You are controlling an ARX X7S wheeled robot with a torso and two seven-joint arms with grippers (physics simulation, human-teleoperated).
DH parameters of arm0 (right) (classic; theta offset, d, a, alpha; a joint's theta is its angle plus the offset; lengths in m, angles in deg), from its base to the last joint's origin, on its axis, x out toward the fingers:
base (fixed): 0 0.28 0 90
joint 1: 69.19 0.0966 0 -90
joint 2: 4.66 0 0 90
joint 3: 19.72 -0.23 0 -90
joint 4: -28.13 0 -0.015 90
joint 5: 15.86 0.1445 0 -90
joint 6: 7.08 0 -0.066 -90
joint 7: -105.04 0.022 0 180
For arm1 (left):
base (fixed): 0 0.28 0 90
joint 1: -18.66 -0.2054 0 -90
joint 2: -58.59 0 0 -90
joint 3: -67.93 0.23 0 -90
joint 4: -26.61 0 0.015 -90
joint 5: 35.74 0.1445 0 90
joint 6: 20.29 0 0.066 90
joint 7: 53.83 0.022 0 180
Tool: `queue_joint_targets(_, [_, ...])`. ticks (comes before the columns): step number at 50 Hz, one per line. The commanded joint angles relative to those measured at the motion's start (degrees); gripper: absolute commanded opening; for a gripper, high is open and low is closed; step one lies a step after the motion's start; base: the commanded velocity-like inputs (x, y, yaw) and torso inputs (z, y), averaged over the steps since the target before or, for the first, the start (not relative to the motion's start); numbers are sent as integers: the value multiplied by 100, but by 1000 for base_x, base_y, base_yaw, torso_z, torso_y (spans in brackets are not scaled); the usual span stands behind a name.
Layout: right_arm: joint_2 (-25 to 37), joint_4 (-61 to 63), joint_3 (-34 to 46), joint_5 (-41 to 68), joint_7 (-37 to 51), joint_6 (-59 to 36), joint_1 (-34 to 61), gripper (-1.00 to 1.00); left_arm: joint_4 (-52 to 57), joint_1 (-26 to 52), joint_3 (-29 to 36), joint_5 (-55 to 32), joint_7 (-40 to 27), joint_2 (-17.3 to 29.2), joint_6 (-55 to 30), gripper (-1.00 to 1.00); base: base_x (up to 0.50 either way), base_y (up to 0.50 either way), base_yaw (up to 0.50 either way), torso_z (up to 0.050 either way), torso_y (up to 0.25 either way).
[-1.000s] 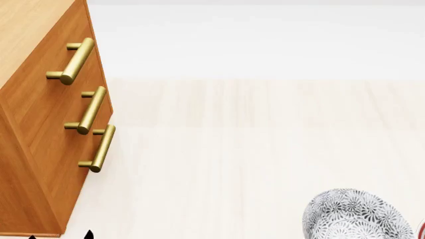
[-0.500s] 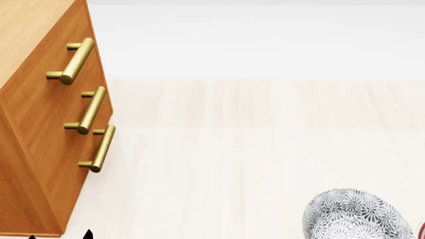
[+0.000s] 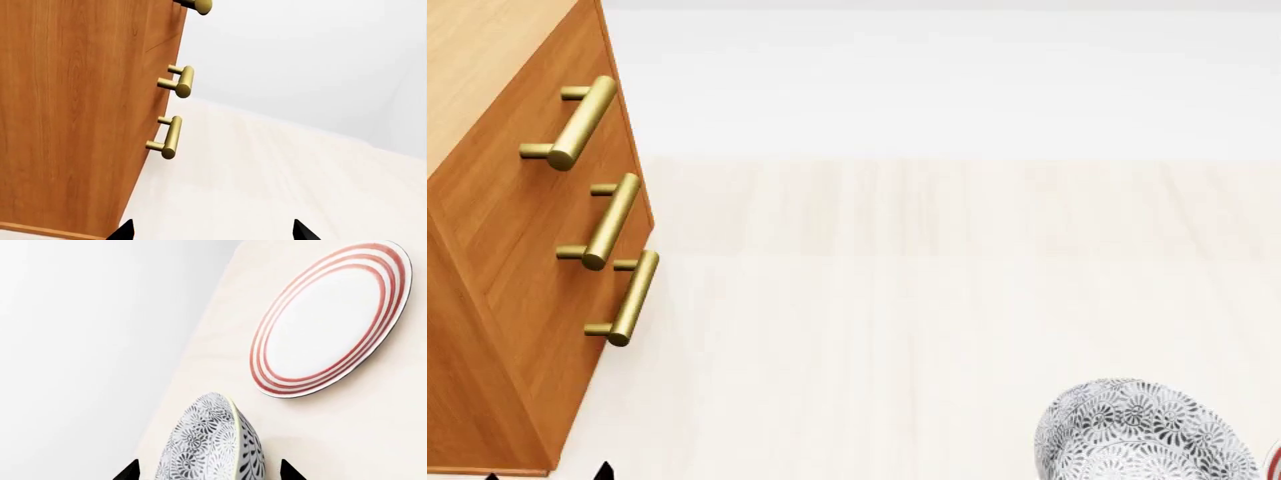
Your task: Put the bowl on top of the cabinet.
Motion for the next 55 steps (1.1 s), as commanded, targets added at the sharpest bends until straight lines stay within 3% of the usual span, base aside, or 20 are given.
queue_joint_targets(1, [38,-135,19,54,142,-52,111,100,-17,12,19,-23,-17,13,17,100,0,0,0,0,0])
queue_joint_targets(27, [424,-555,300,652,242,-726,473,100,-41,35,57,-69,-58,56,43,100,0,0,0,0,0])
queue_joint_targets(55, [491,-881,427,667,286,-839,747,100,-1,11,129,-67,-100,109,97,100,0,0,0,0,0])
